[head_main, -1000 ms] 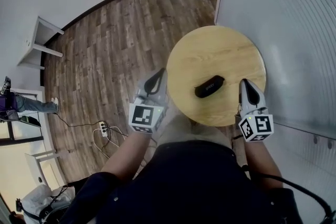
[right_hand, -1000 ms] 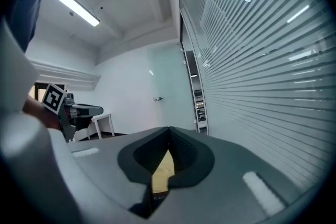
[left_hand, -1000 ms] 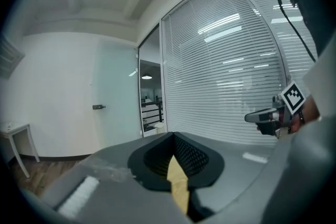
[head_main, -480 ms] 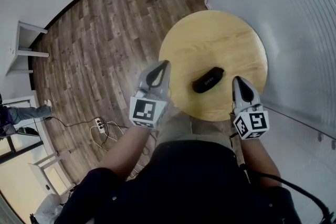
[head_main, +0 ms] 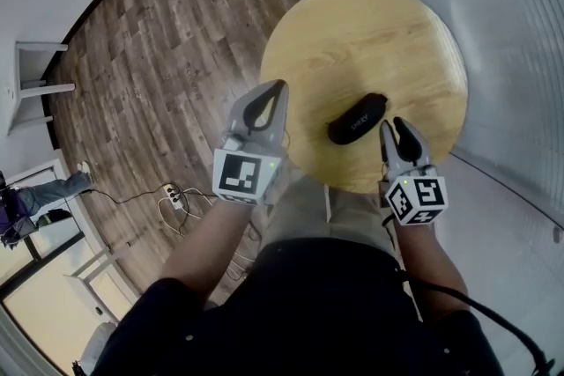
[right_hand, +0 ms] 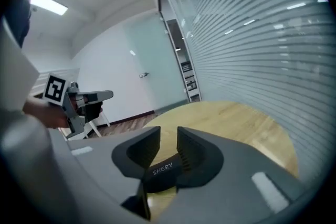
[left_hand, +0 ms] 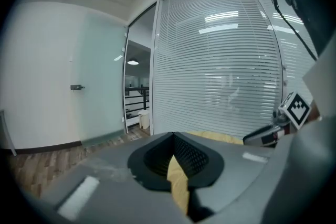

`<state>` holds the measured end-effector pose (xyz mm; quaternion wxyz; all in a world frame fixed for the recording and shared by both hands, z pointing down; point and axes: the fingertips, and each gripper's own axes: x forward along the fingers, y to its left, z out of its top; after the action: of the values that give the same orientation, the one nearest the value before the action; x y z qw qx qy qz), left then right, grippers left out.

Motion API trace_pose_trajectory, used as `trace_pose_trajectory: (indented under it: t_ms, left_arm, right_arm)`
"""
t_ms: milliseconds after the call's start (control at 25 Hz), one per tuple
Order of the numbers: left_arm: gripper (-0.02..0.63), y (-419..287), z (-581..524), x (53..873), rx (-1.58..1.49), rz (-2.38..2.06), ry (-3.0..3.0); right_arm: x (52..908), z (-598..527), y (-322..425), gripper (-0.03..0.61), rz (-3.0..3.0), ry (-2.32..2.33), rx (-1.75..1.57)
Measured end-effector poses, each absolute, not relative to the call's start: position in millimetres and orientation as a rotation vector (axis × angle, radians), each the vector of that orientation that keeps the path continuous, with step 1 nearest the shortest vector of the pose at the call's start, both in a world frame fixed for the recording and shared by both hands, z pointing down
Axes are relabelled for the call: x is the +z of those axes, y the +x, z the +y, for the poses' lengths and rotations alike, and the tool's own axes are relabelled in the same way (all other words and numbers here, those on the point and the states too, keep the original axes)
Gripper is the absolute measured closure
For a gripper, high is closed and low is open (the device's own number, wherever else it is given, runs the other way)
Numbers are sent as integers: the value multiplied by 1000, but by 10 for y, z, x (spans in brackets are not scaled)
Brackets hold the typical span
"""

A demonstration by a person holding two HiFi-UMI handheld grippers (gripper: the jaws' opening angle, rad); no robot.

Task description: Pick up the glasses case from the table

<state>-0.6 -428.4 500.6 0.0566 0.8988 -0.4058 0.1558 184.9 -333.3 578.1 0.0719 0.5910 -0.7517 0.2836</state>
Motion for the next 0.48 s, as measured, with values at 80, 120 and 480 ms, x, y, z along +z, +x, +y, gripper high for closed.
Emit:
trace_pose_trajectory:
  t_ms: [80,120,480]
  left_arm:
    - [607,20,-4312,5126,465,-1215,2724]
    - [607,31,-4317,5182,458,-1212,2710]
    - [607,157,-4280,5651,486,-1093,2691]
  right_arm:
    - [6016,-3331,1878,468,-2221,1825,971]
    - [6124,-3322,1877,455,-2206,1833,1013]
    - [6797,-3355,1881,246,-2090,1892,1224]
